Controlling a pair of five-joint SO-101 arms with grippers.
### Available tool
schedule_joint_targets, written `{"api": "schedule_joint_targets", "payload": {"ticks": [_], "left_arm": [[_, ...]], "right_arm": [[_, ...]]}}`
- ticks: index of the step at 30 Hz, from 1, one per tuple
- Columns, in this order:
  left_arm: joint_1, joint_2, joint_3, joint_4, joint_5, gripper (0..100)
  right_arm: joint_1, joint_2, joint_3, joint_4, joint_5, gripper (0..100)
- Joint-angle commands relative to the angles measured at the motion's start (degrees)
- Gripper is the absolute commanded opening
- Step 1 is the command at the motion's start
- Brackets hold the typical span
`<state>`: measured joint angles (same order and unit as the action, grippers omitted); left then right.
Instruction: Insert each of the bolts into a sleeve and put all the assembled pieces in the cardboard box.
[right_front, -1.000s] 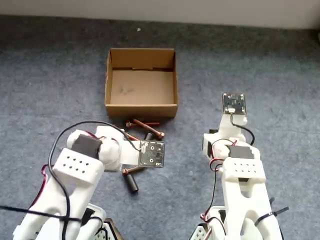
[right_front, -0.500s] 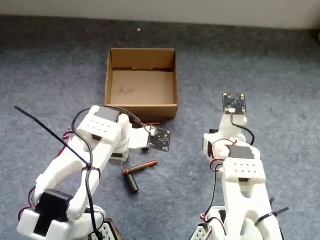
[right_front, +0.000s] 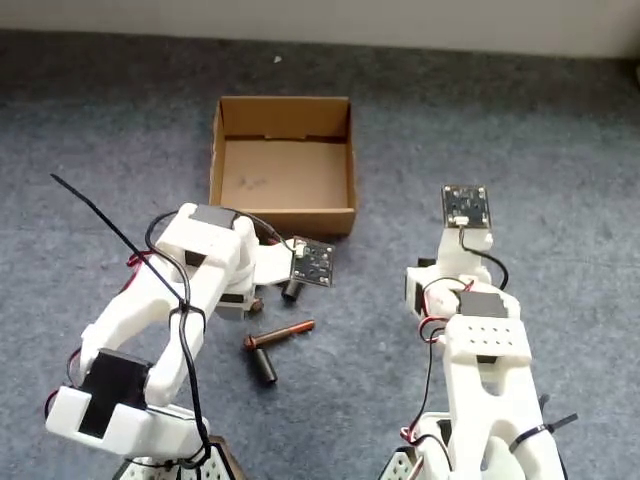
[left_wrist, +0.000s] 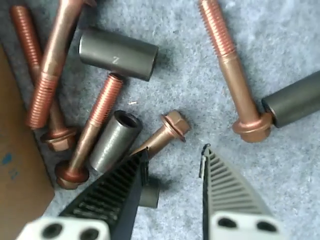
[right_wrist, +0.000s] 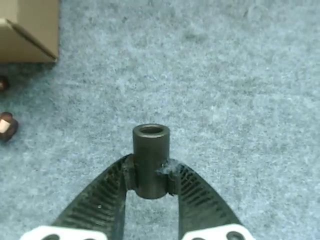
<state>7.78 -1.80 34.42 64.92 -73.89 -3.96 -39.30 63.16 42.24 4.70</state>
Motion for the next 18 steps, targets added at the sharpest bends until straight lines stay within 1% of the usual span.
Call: {"api": "schedule_joint_targets", "payload": {"ticks": [1, 3, 6, 12, 14, 18], "left_arm": [[1.01, 0.13, -1.36, -1.14, -4.4, 18], [1.1, 0.66, -1.36, -1.85, -4.4, 18], [1.01, 0.75, -1.01, -5.19, -4.31, 18], [2.24, 0.75, -1.27, -6.07, -4.13, 18], [2.77, 0.84, -1.27, -6.24, -2.29, 18], [3.21, 0.92, -0.92, -9.58, -0.35, 18]], "right_arm": [[0.4, -1.45, -0.57, -1.01, 0.53, 0.6], [0.4, -1.45, -0.57, -1.01, 0.53, 0.6], [0.4, -1.45, -0.57, -1.01, 0.53, 0.6], [0.4, -1.45, -0.57, -1.01, 0.53, 0.6], [0.4, -1.45, -0.57, -1.01, 0.53, 0.6], [0.4, -1.45, -0.57, -1.01, 0.53, 0.6]]}}
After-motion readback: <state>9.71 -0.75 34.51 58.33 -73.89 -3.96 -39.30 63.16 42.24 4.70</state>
